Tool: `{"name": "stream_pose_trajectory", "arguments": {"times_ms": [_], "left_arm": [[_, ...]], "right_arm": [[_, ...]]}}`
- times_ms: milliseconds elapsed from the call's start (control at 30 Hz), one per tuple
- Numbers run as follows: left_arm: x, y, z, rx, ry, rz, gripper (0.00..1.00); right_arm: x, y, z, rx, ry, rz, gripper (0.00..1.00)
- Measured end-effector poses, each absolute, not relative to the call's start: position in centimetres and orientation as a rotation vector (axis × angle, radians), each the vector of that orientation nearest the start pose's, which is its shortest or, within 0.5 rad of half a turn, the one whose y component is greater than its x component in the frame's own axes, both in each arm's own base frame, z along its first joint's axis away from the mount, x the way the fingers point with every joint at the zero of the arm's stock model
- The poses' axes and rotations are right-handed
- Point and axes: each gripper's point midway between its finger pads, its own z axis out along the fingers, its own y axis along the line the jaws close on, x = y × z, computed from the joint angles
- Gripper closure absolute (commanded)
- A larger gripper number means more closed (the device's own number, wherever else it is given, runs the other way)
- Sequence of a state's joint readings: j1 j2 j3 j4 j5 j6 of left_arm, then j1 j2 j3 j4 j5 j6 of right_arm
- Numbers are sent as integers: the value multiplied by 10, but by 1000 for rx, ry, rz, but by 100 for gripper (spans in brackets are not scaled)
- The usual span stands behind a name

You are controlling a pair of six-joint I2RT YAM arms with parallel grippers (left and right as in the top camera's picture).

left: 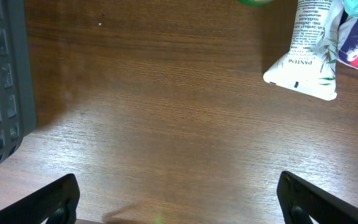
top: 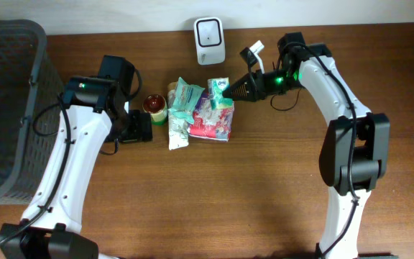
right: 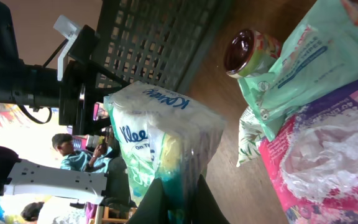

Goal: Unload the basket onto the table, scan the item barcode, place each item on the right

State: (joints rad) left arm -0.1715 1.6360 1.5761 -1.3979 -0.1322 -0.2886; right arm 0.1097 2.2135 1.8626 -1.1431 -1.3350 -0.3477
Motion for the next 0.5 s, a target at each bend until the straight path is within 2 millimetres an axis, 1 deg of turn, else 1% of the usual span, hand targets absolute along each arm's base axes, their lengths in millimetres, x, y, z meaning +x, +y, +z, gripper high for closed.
{"name": "stream_pose_trajectory", "arguments": {"times_ms": [133, 500], "left_arm": [[312, -31, 179, -187, 2992, 154, 1], [312, -31, 179, -187, 2992, 155, 1]], "right_arm": [[421, 205, 183, -566, 2238, 1792, 96], [422, 205, 183, -568, 2234, 1789, 96]]}}
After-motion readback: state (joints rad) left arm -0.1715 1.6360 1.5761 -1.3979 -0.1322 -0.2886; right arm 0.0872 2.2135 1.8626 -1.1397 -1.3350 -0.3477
